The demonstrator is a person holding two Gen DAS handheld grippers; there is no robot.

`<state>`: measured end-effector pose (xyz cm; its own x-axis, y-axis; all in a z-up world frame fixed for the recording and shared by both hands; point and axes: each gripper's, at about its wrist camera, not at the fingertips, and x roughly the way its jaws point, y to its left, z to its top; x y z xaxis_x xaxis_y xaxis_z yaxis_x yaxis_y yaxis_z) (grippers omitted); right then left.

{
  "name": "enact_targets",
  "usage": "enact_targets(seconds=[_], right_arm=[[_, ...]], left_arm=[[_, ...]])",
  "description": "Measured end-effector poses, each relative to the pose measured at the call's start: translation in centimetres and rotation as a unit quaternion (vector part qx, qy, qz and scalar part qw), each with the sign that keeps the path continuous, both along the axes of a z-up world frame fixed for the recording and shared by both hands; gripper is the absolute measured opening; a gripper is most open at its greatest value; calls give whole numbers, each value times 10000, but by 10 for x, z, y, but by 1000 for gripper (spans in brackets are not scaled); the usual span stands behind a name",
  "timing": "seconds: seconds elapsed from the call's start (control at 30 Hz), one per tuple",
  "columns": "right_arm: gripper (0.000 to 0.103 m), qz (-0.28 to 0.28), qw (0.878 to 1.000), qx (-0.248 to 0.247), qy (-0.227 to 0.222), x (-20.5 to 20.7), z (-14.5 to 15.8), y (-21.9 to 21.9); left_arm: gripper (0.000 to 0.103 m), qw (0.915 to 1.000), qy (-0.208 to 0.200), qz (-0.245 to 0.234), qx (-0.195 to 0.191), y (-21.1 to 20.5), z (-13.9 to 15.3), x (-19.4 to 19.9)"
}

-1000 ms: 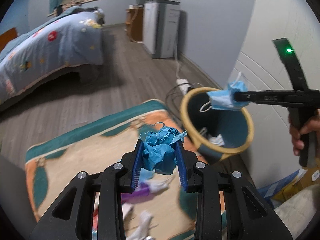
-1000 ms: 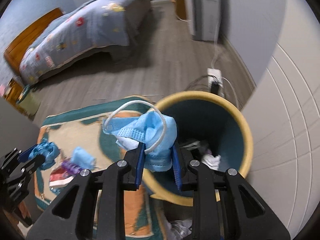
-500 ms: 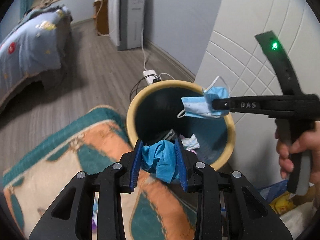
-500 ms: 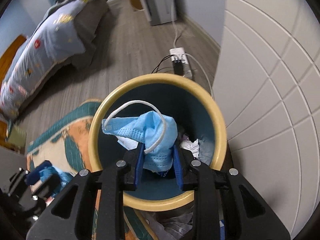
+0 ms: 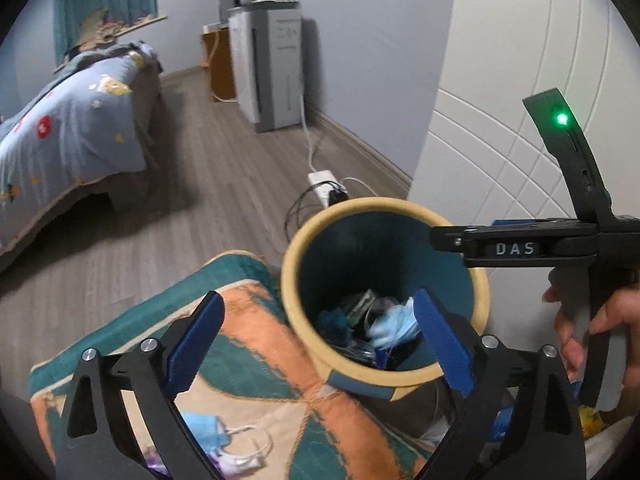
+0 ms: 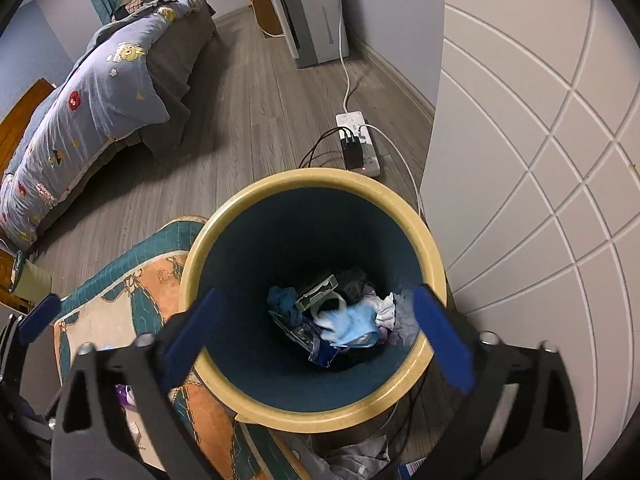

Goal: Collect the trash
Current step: 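Move both tools from the bin back over the cushion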

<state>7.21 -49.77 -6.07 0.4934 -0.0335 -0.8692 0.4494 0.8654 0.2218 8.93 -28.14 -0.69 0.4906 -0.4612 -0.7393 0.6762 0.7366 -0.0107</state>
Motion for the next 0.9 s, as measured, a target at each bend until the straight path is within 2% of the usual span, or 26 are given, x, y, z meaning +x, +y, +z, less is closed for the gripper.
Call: enact_targets(seconds=[0.27,0.5,0.7,0.9], right_arm=[[97,432,9989,-164,28,10,6,26],[97,998,9942,-380,-137,16,21,69],[97,1663,9838,-601,-292,15,26,120],[97,2269,9690,-968,-140,12,19,169]], left_arm=[[97,9984,-351,429,85,54,26,-7],[97,9916,-527,1149,258,136,47,-14],[97,9830,-490,1730,378,197,52,-27],[97,9757,-292,2134,410,240,43,-43]])
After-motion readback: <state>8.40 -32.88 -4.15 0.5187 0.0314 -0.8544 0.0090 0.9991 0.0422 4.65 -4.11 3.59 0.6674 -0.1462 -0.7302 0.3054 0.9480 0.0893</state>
